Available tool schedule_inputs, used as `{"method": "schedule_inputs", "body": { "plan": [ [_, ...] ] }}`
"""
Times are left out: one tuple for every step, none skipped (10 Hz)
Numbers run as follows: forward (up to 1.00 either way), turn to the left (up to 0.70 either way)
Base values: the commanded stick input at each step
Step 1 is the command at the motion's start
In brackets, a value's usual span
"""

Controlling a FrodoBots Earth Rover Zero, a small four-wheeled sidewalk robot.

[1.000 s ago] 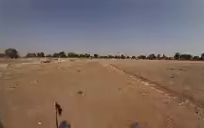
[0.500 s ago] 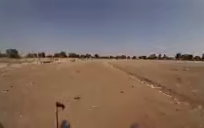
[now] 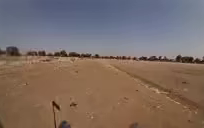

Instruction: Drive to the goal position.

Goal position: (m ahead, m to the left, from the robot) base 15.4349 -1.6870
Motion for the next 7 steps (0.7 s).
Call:
{"method": "schedule_inputs", "body": {
  "plan": [
    [0.5,0.0],
    [0.5,0.0],
    [0.5,0.0],
    [0.5,0.0],
    [0.5,0.0],
    [0.5,0.0],
    [0.5,0.0]
  ]
}}
